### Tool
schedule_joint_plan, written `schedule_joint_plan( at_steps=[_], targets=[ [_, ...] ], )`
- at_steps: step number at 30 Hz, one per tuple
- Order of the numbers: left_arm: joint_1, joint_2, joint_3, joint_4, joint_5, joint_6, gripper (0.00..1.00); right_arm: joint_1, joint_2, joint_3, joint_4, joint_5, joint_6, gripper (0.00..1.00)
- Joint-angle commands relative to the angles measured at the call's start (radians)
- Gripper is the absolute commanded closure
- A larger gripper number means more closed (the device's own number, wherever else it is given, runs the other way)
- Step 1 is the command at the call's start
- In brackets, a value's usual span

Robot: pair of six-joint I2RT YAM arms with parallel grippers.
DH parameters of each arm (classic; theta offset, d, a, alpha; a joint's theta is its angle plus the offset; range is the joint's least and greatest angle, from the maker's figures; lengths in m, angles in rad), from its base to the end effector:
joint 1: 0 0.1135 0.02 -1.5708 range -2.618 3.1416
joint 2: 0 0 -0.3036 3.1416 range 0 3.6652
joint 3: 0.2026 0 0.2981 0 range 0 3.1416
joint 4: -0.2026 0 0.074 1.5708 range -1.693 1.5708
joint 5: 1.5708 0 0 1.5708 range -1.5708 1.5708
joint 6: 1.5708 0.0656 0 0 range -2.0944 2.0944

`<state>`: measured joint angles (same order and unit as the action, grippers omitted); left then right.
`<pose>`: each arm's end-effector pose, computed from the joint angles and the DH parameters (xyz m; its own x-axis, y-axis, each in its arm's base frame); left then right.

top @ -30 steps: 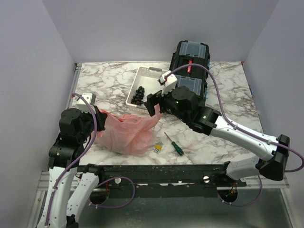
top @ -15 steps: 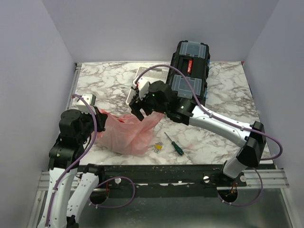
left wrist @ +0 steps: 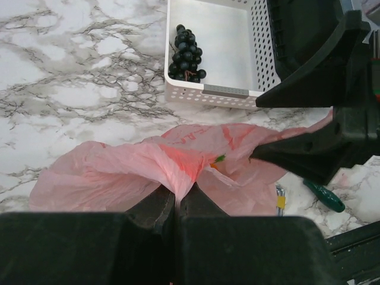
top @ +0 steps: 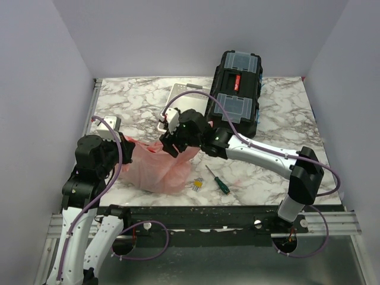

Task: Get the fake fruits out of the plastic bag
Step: Adjust the plastic bag at the center of the board.

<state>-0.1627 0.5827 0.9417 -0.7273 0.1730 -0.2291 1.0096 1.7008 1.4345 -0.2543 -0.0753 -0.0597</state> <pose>0.1444 -0.0351 0.3894 -0.4182 -0.1580 -0.8945 0.2291 0.9346 -0.2722 0.2501 0.4071 0.3262 -0.2118 -0.4487 -0.8682 -0.8932 0.4495 -0.0144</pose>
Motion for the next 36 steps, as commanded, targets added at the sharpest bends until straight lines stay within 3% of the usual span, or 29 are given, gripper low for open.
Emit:
schedule_joint_plan(
  at_steps=[1, 2, 5, 6, 9, 12, 14, 17, 20, 21, 25, 27, 32, 36],
  targets=[
    [0.005, -0.002, 0.009, 0.01, 0.025, -0.003, 1.0, 0.002, 0.038, -0.039, 0.14, 0.1, 0.049, 0.43],
    [0.004, -0.003, 0.011, 0.009, 0.015, -0.003, 1.0, 0.002, 0.041, -0.045, 0.167, 0.114, 0.062, 0.52],
    [0.005, -0.001, 0.028, -0.006, -0.02, -0.001, 1.0, 0.001, 0.024, -0.085, 0.236, 0.092, 0.168, 0.94],
    [0.005, 0.002, 0.037, -0.013, -0.036, -0.001, 1.0, 0.002, 0.007, -0.111, 0.271, 0.091, 0.204, 0.99],
    [0.004, 0.004, 0.055, -0.033, -0.121, 0.005, 0.95, 0.0, -0.08, -0.235, 0.398, 0.135, 0.3, 0.99],
    [0.005, 0.02, 0.077, -0.055, -0.299, 0.009, 0.91, 0.001, -0.158, -0.322, 0.442, 0.19, 0.376, 0.99],
    [0.005, 0.043, 0.083, -0.06, -0.453, -0.025, 0.99, 0.002, -0.188, -0.353, 0.437, 0.245, 0.433, 0.99],
    [0.005, 0.099, 0.117, -0.077, -0.579, -0.113, 1.0, 0.002, -0.212, -0.374, 0.442, 0.299, 0.54, 0.99],
    [0.005, 0.163, 0.195, -0.087, -0.484, -0.121, 0.99, 0.003, -0.205, -0.377, 0.521, 0.205, 0.632, 0.99],
    [0.005, 0.177, 0.222, -0.087, -0.439, -0.119, 0.93, 0.001, -0.198, -0.385, 0.57, 0.164, 0.655, 0.99],
    [0.005, 0.197, 0.298, -0.087, -0.296, -0.128, 0.46, 0.001, -0.165, -0.369, 0.612, 0.142, 0.708, 0.99],
    [0.005, 0.183, 0.319, -0.111, -0.242, -0.134, 0.3, 0.001, -0.169, -0.374, 0.632, 0.144, 0.708, 0.99],
    [0.005, 0.085, 0.292, -0.178, -0.075, -0.159, 0.18, 0.0, -0.187, -0.382, 0.632, 0.173, 0.691, 0.99],
    [0.005, -0.008, 0.229, -0.215, 0.019, -0.237, 0.18, 0.0, -0.18, -0.401, 0.661, 0.165, 0.686, 0.99]
  ],
)
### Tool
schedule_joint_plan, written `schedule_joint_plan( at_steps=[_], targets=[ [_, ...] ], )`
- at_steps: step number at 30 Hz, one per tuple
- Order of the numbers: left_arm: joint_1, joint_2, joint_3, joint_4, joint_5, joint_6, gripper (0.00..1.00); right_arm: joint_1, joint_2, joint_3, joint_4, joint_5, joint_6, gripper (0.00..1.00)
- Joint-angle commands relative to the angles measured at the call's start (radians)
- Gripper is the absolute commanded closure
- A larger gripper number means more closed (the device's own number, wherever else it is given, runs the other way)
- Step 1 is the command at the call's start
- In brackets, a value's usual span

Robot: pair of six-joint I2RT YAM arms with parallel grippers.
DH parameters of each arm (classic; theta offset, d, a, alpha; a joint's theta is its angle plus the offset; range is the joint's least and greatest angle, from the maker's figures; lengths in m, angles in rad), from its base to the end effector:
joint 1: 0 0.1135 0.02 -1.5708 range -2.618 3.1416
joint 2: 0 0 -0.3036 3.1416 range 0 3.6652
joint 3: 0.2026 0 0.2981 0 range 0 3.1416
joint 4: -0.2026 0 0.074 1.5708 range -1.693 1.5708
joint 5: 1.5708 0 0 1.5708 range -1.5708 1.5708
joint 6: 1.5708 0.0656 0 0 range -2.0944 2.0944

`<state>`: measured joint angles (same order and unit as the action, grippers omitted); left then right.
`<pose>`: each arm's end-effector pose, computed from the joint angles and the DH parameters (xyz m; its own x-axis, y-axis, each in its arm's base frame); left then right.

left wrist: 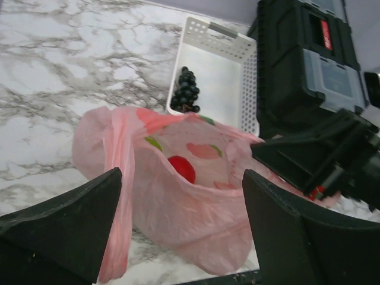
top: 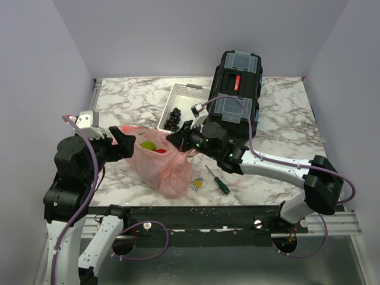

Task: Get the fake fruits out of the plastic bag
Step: Adjust the plastic bag at the center of the board.

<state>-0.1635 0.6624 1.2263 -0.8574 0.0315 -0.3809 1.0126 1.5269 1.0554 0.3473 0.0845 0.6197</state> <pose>0.1269 -0.0230 0.4666 -0.3365 -0.3211 -0.8852 0.0725 0.9284 -0.3643 0.2337 0.3638 0.3203 -0.5185 0.2623 -0.8139 -0.6138 0.5485 0.5678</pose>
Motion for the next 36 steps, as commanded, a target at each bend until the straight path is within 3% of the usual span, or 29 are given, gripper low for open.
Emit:
schedule_joint_plan(
  at_steps=[1, 5, 13, 18, 23, 30, 33, 36],
  targets=[
    [0.004, -0.1, -0.063, -0.1, 0.168, -0.113, 0.17, -0.002, -0.002, -0.019, 0.057, 0.004, 0.008, 0.99],
    [-0.002, -0.094, -0.116, -0.139, 0.217, -0.259, 0.16, -0.003, 0.001, -0.035, 0.078, -0.024, 0.02, 0.99],
    [-0.003, -0.103, -0.396, 0.102, 0.439, -0.524, 0.16, -0.002, -0.023, -0.058, 0.081, -0.037, 0.028, 0.99],
    [-0.004, -0.018, -0.456, 0.157, 0.332, -0.601, 0.15, -0.003, -0.045, -0.086, 0.093, -0.045, 0.031, 0.99],
    [-0.005, 0.073, -0.409, 0.019, 0.107, -0.778, 0.14, -0.002, -0.053, -0.087, 0.083, -0.053, 0.024, 0.99],
    [-0.016, 0.212, -0.406, 0.096, 0.115, -0.797, 0.11, -0.002, -0.035, -0.071, 0.082, -0.078, 0.018, 0.99],
    [-0.019, 0.247, -0.398, 0.093, 0.087, -0.747, 0.27, -0.002, -0.032, -0.067, 0.073, -0.073, 0.01, 0.99],
    [-0.018, 0.268, -0.389, 0.074, 0.046, -0.664, 0.69, -0.002, -0.043, -0.076, 0.054, -0.03, -0.012, 0.99]
  ],
)
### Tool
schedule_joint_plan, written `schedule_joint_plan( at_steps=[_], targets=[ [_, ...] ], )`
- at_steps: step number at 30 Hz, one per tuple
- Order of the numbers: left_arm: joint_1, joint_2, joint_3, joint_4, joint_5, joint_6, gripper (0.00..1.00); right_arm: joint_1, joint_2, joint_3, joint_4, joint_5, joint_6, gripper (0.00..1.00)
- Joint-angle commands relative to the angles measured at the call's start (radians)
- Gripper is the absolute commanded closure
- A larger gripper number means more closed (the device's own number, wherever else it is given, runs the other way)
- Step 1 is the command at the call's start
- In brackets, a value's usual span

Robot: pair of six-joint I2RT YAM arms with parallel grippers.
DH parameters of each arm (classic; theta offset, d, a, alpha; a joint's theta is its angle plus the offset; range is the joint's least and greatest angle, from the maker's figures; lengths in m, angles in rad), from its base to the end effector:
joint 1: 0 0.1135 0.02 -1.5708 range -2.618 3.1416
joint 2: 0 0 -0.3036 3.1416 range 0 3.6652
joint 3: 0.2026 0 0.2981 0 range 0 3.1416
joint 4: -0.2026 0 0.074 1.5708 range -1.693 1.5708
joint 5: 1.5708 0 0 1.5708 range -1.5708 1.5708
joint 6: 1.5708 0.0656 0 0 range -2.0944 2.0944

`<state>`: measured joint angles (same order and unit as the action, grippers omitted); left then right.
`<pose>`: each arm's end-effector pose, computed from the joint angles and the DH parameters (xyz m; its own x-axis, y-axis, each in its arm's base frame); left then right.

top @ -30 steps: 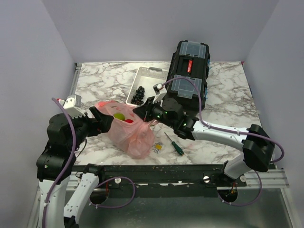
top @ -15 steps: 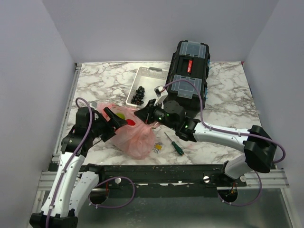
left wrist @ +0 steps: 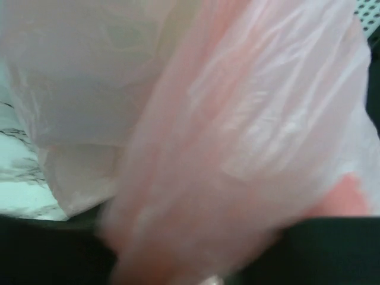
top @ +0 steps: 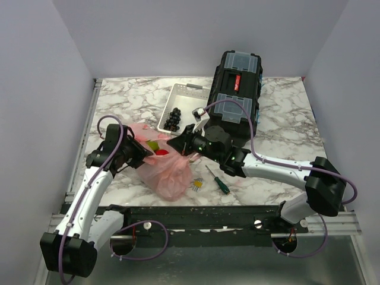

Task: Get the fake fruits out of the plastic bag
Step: Adjust the plastic bag at the center of the board.

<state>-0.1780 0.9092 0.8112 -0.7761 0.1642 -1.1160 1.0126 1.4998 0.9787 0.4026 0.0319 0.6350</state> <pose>0.2136 -0.0493 0.2778 -0.5813 -0.7959 -0.1693 -0.5560 0.5404 -0.6315 0.2243 0.3553 0.3065 -0.5433 0.2492 -0.8017 -0.6319 0.5073 0.5860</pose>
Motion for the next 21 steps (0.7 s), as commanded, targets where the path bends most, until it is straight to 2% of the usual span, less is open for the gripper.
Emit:
schedule_joint_plan(
  at_steps=[1, 2, 3, 8, 13, 16, 18, 21],
  targets=[
    [-0.002, 0.023, 0.036, -0.011, -0.103, 0.109, 0.8, -0.002, -0.024, -0.003, -0.011, 0.052, -0.037, 0.99],
    [-0.001, 0.025, 0.047, -0.019, -0.119, 0.158, 0.95, -0.001, -0.032, -0.008, -0.024, 0.088, -0.044, 0.99],
    [0.001, 0.026, 0.063, -0.031, -0.143, 0.195, 1.0, -0.002, -0.04, -0.013, -0.034, 0.134, -0.052, 0.99],
    [0.028, -0.006, 0.158, -0.082, -0.25, 0.419, 1.0, -0.006, -0.06, 0.001, -0.14, 0.333, -0.134, 0.99],
    [0.047, -0.152, 0.196, -0.023, -0.3, 0.65, 1.0, -0.053, -0.046, 0.035, -0.25, 0.435, -0.169, 0.99],
    [0.047, -0.255, 0.169, 0.042, -0.25, 0.74, 1.0, -0.088, -0.05, 0.045, -0.295, 0.462, -0.188, 0.99],
    [0.047, -0.3, 0.14, 0.062, -0.18, 0.748, 1.0, -0.1, -0.057, 0.054, -0.308, 0.456, -0.216, 0.99],
    [0.048, -0.306, 0.101, 0.058, -0.037, 0.758, 1.0, -0.1, -0.051, 0.089, -0.322, 0.367, -0.275, 0.99]
  ],
)
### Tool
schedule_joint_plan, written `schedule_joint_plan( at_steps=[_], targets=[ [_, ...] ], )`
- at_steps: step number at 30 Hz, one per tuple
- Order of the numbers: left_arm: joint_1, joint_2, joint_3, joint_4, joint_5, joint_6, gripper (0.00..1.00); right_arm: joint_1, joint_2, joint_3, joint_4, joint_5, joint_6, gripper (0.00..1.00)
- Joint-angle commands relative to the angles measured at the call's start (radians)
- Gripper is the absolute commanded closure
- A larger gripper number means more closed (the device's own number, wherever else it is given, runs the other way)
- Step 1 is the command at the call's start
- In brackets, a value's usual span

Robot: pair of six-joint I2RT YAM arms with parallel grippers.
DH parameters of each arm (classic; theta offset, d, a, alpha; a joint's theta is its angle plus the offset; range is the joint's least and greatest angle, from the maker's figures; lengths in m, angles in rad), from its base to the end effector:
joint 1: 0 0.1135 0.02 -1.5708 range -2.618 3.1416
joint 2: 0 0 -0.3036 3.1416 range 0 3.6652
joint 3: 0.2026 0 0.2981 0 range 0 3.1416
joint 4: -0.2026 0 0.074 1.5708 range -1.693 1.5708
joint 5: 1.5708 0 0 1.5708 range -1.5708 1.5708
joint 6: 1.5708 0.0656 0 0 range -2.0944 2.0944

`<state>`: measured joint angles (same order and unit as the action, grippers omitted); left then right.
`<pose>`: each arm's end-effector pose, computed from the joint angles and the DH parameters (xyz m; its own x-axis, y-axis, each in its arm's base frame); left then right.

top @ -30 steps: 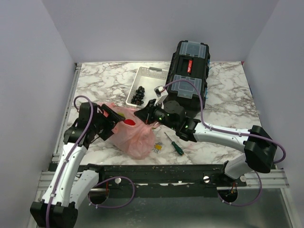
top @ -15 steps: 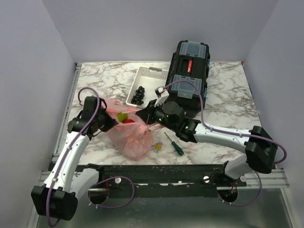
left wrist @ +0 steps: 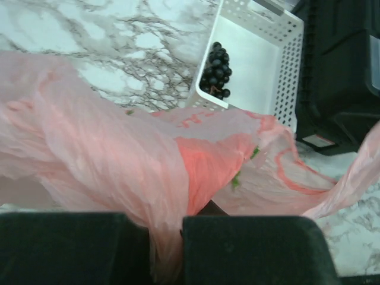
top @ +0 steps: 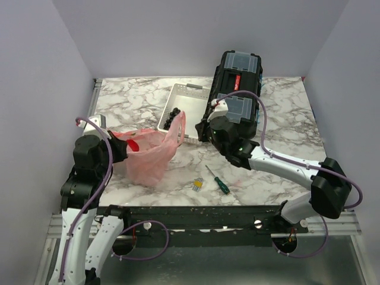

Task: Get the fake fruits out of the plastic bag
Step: Adjust the plastic bag at the center of the board.

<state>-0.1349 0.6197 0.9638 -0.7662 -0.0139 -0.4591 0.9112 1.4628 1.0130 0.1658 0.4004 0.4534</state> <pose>0.1536 -0.0199 0.3876 -0.4179 -0.3904 -0.8203 -0.0706 0.9142 -0.3991 0.2686 0.3046 0.3047 -0.3727 0.1777 -0.9108 -0.3729 0.8701 0.3223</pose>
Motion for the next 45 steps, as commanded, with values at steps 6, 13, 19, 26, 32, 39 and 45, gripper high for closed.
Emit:
schedule_joint_plan(
  at_steps=[6, 13, 19, 26, 32, 39, 45],
  targets=[
    [0.005, 0.005, -0.113, 0.064, 0.378, 0.133, 1.0, 0.011, -0.018, 0.158, -0.199, -0.228, -0.113, 0.92],
    [0.004, -0.004, -0.124, 0.08, 0.483, 0.169, 1.0, 0.072, -0.097, 0.138, -0.086, -0.391, -0.097, 0.74],
    [0.004, 0.021, -0.138, 0.14, 0.585, 0.161, 1.0, 0.112, 0.024, 0.124, 0.044, -0.586, 0.002, 0.74],
    [0.004, 0.129, -0.083, 0.204, 0.636, 0.127, 1.0, 0.178, 0.029, 0.16, -0.035, -0.436, -0.071, 0.61],
    [0.004, 0.198, -0.014, 0.133, 0.619, 0.187, 1.0, 0.176, -0.017, 0.143, -0.11, -0.314, -0.189, 0.17],
    [0.004, 0.191, -0.015, 0.054, 0.607, 0.217, 1.0, 0.175, 0.034, 0.159, -0.085, -0.312, -0.245, 0.16],
    [0.003, 0.174, -0.016, 0.023, 0.605, 0.232, 0.85, 0.174, 0.136, 0.214, 0.008, -0.374, -0.21, 0.38]
  ],
)
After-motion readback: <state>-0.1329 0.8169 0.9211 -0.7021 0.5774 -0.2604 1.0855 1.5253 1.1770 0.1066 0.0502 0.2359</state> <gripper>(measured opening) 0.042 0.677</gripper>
